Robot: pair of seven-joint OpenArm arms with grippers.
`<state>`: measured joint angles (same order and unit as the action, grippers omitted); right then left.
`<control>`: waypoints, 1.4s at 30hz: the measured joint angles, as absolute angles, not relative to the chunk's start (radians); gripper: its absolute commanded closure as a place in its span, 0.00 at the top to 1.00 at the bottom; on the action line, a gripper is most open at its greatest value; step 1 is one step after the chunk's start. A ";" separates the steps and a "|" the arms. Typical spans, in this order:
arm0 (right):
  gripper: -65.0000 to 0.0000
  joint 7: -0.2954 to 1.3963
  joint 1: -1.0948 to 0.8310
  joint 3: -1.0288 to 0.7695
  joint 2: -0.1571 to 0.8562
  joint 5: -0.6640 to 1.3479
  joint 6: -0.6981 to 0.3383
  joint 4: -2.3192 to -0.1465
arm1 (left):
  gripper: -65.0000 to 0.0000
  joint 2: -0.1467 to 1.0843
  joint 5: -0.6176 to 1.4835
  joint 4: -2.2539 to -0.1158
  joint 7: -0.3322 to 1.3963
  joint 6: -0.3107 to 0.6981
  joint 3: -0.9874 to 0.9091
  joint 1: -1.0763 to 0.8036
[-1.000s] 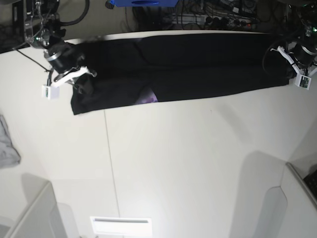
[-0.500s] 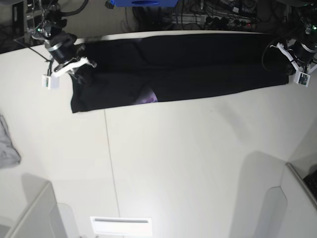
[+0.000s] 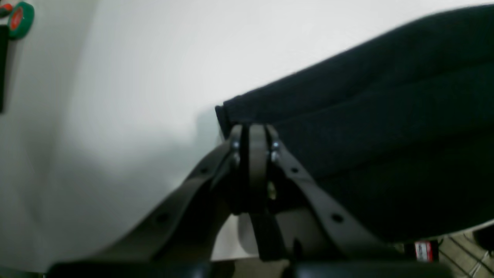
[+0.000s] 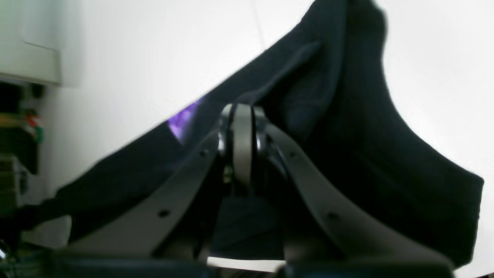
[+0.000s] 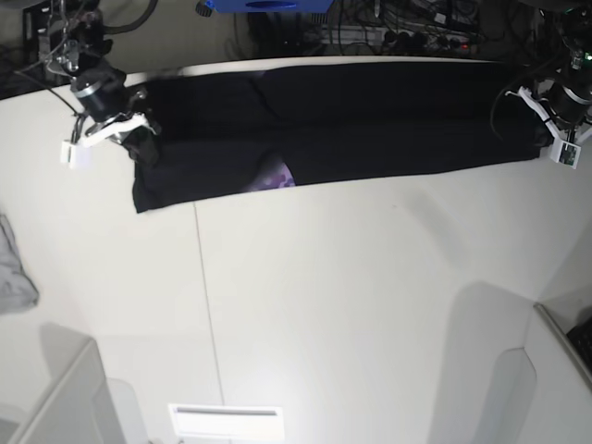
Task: Fold the T-shirt properly
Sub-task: 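Lay the folded hem along the collar edge and hold it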
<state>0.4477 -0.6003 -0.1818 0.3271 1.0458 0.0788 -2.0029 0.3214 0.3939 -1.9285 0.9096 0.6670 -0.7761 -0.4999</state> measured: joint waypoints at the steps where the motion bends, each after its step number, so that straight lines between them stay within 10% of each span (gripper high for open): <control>1: 0.00 0.446 -0.612 -0.189 0.326 1.045 0.079 -2.003 | 0.00 0.321 0.394 -1.929 0.909 0.667 -0.775 -0.502; 24: 0.00 0.449 -0.679 -0.192 0.159 0.785 0.079 -1.987 | 0.00 0.321 0.393 -1.927 0.902 0.667 -0.741 -0.588; 29: 0.04 0.452 -0.680 -0.256 0.157 0.785 0.079 -1.974 | 0.32 0.321 0.393 -1.927 0.902 0.667 -0.741 -0.588; 34: 0.41 0.449 -0.699 -0.299 0.157 0.782 0.079 -1.974 | 0.65 0.322 0.394 -1.927 0.902 0.667 -0.744 -0.587; 42: 0.47 0.448 -0.713 -0.293 0.157 0.784 0.079 -1.974 | 0.71 0.321 0.395 -1.934 0.902 0.667 -0.745 -0.582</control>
<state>0.4484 -0.7128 -0.2932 0.1566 0.7841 0.0788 -1.9743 0.3214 0.3946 -1.9339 0.9020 0.6666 -0.7448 -0.5823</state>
